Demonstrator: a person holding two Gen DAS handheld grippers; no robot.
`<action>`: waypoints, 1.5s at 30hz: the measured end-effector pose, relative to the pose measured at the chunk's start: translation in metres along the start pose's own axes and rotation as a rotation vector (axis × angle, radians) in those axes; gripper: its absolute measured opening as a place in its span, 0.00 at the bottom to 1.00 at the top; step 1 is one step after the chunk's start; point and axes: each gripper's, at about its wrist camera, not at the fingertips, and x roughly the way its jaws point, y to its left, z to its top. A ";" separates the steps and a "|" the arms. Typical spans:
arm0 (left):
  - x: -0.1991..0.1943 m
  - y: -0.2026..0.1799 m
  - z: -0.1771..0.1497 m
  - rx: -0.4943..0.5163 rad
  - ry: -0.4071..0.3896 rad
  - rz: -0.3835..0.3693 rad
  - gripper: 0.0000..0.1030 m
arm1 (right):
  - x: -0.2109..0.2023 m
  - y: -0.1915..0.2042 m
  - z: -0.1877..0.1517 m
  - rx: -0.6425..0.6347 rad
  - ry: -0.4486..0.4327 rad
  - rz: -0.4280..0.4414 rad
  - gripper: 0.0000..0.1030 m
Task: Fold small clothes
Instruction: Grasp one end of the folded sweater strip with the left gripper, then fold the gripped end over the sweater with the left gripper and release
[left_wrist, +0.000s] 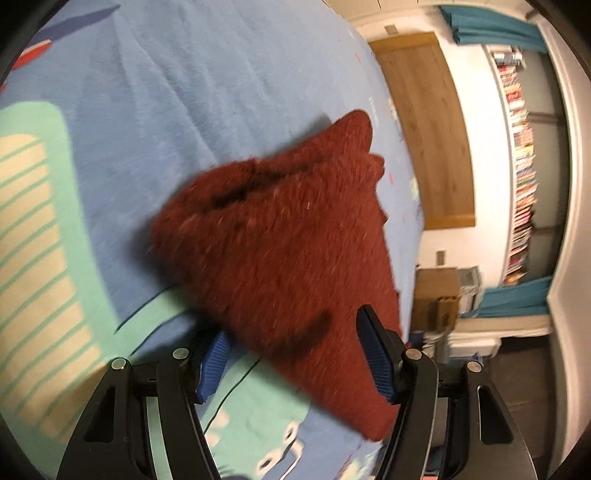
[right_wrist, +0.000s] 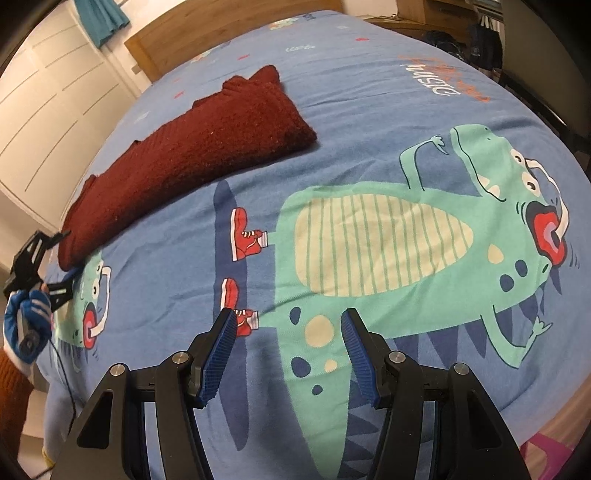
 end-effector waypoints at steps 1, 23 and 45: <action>0.002 0.000 0.004 -0.006 -0.007 -0.018 0.57 | 0.001 0.000 0.001 -0.004 0.002 -0.001 0.59; 0.016 -0.033 0.046 -0.026 -0.078 0.025 0.19 | -0.004 0.007 0.003 -0.067 -0.001 0.030 0.59; 0.065 -0.169 -0.014 0.169 -0.036 -0.037 0.17 | -0.021 -0.017 -0.010 -0.007 -0.045 0.145 0.58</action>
